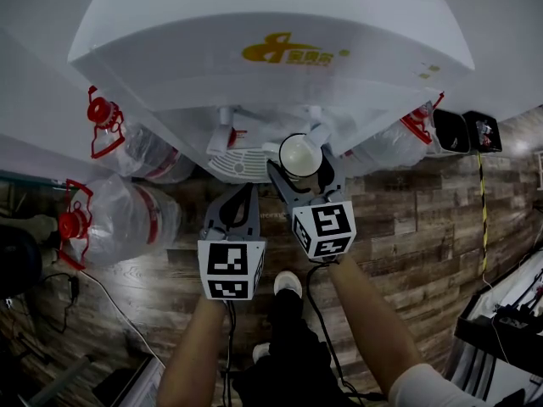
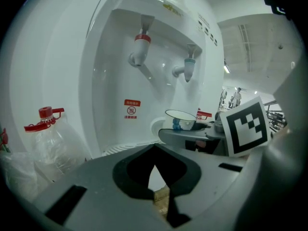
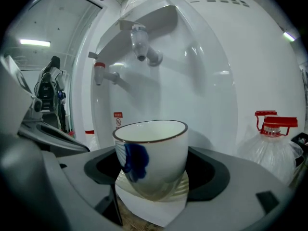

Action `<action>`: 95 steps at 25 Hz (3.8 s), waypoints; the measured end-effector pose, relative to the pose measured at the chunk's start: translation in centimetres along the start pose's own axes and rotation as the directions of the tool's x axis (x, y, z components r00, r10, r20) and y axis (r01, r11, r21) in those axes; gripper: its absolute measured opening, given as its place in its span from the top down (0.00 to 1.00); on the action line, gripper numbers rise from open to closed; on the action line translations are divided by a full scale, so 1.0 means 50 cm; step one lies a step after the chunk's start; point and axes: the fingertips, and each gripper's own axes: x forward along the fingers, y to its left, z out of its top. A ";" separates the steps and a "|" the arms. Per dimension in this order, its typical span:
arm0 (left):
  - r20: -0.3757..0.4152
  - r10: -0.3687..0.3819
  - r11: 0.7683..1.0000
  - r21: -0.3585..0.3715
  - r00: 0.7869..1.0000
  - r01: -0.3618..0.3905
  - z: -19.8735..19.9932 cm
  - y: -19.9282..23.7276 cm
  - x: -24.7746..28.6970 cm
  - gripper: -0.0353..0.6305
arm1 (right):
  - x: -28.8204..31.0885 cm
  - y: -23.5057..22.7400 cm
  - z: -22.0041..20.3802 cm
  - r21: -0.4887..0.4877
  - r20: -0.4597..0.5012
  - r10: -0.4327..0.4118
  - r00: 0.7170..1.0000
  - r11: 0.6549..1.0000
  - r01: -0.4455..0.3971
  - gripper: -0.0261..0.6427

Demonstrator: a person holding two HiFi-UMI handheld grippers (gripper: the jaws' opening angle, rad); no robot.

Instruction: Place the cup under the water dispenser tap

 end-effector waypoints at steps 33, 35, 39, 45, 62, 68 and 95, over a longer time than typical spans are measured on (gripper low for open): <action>0.005 -0.012 0.998 0.054 1.000 0.012 0.056 -0.096 -0.226 0.87 | -0.282 0.062 0.106 0.056 -0.009 -0.020 1.000 0.998 0.020 0.40; 0.010 -0.012 0.998 0.067 1.000 0.011 0.077 -0.114 -0.272 0.87 | -0.328 0.079 0.140 0.059 0.001 -0.023 1.000 0.998 0.023 0.40; 0.027 -0.017 0.996 0.091 0.999 0.015 0.124 -0.152 -0.368 0.87 | -0.419 0.118 0.205 0.059 0.003 -0.036 0.999 0.998 0.036 0.40; 0.055 -0.014 0.991 0.133 0.998 0.007 0.196 -0.197 -0.520 0.87 | -0.547 0.197 0.299 0.070 -0.005 -0.031 1.000 0.997 0.031 0.40; 0.145 0.018 0.990 0.135 0.989 -0.037 0.435 -0.326 -1.001 0.87 | -0.986 0.361 0.620 0.080 0.018 -0.074 0.997 0.994 0.072 0.72; 0.195 0.010 0.998 0.063 0.981 -0.023 0.487 -0.389 -1.088 0.87 | -1.085 0.398 0.736 0.077 0.104 -0.067 0.992 0.995 0.059 0.90; 0.270 0.018 0.995 0.088 0.963 -0.044 0.590 -0.561 -1.156 0.87 | -1.222 0.371 0.805 0.048 0.108 0.030 0.994 0.998 -0.035 0.93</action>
